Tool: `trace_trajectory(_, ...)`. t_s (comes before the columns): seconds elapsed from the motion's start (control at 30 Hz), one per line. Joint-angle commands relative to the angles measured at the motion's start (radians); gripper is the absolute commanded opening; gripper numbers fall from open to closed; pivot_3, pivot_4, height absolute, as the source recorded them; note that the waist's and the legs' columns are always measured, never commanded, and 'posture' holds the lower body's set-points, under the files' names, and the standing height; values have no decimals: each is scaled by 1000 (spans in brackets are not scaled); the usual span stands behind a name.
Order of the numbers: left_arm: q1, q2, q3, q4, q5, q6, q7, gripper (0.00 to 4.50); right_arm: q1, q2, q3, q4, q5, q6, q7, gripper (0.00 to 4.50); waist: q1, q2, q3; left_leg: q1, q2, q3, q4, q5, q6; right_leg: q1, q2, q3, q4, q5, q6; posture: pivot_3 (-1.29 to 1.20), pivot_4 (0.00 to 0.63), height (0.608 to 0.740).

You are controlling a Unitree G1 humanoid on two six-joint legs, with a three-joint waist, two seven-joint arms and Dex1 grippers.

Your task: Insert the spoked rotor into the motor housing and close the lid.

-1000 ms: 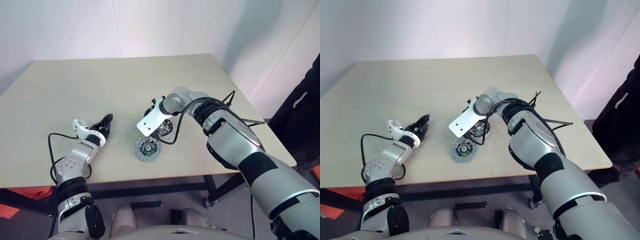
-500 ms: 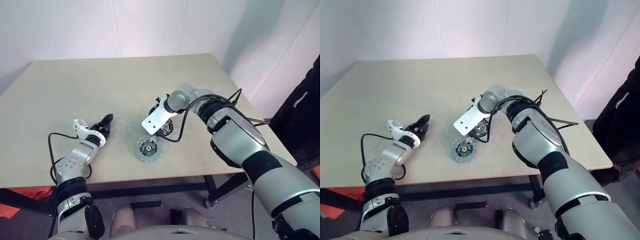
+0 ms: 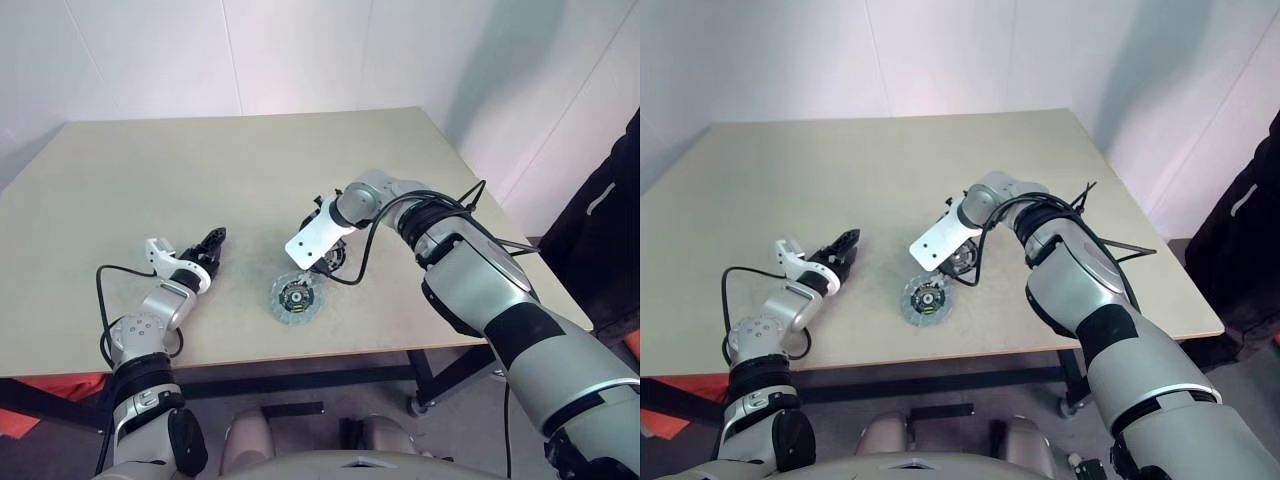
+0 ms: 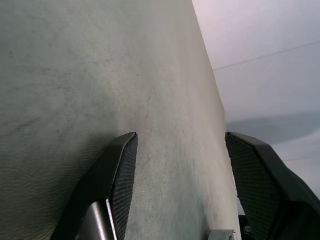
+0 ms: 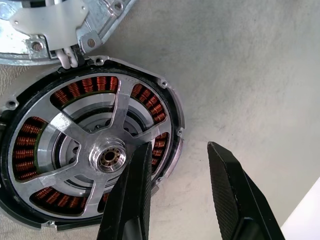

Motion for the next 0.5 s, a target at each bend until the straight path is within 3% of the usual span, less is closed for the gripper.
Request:
trace_trajectory(0.03,8,0,-15,10,9,5,4,3032,-30,23,-23,-22,27,-27,15,1940,0,0,0,0,0,0,0,0,0,0,0,0,0,0,0,0,0,740)
trace_trajectory(0.5,23,-10,-20,-4,10,5,11,3032,-55,34,-56,-35,55,-61,45,1940,0,1,1,-2,0,0,0,0,0,-3,0,0,0,0,0,0,0,740)
